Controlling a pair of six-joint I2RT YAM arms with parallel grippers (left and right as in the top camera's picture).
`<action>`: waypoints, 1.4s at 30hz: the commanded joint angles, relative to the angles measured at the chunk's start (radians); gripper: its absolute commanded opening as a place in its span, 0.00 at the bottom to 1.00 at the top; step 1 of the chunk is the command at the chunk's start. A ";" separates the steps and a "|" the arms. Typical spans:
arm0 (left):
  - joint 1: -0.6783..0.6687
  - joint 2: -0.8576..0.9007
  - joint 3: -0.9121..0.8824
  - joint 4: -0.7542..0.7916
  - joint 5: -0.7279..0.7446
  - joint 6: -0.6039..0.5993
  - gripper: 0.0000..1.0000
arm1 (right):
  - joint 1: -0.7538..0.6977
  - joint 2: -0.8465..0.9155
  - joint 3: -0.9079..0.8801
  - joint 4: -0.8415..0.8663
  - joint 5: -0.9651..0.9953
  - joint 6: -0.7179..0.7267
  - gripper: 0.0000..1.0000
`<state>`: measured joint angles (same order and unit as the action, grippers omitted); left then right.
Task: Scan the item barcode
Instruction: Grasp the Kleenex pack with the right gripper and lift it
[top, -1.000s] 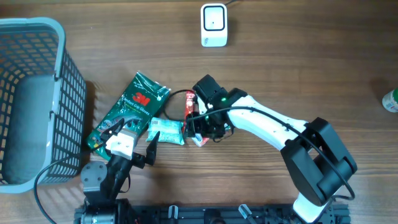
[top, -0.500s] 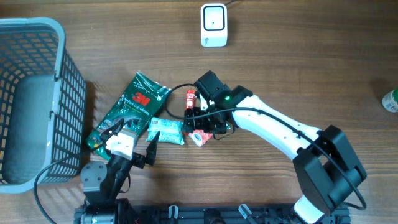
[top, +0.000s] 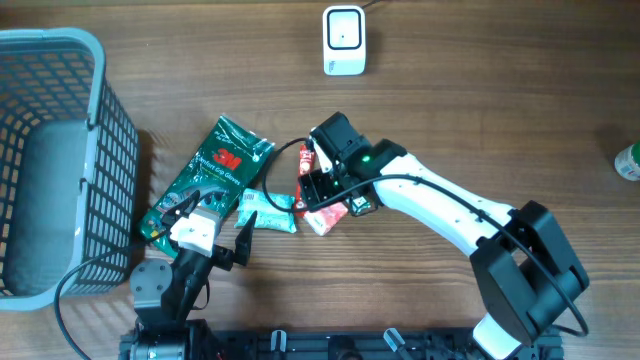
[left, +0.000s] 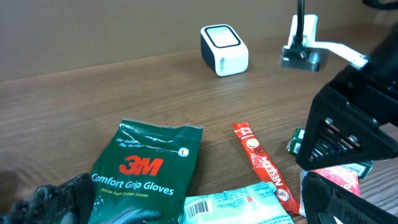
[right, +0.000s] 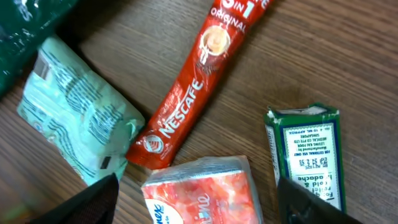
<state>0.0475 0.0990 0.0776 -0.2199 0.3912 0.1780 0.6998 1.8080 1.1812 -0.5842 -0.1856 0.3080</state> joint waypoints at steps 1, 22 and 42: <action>0.002 -0.004 -0.006 0.004 0.012 -0.009 1.00 | 0.003 0.034 -0.012 0.004 -0.052 -0.020 0.75; 0.002 -0.004 -0.006 0.003 0.012 -0.009 1.00 | -0.016 0.159 -0.012 -0.019 -0.085 -0.019 0.73; 0.002 -0.004 -0.006 0.003 0.012 -0.009 1.00 | -0.124 0.155 0.014 -0.077 -0.253 -0.029 0.15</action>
<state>0.0475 0.0990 0.0776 -0.2199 0.3912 0.1780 0.6109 1.9507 1.1805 -0.6403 -0.4126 0.2897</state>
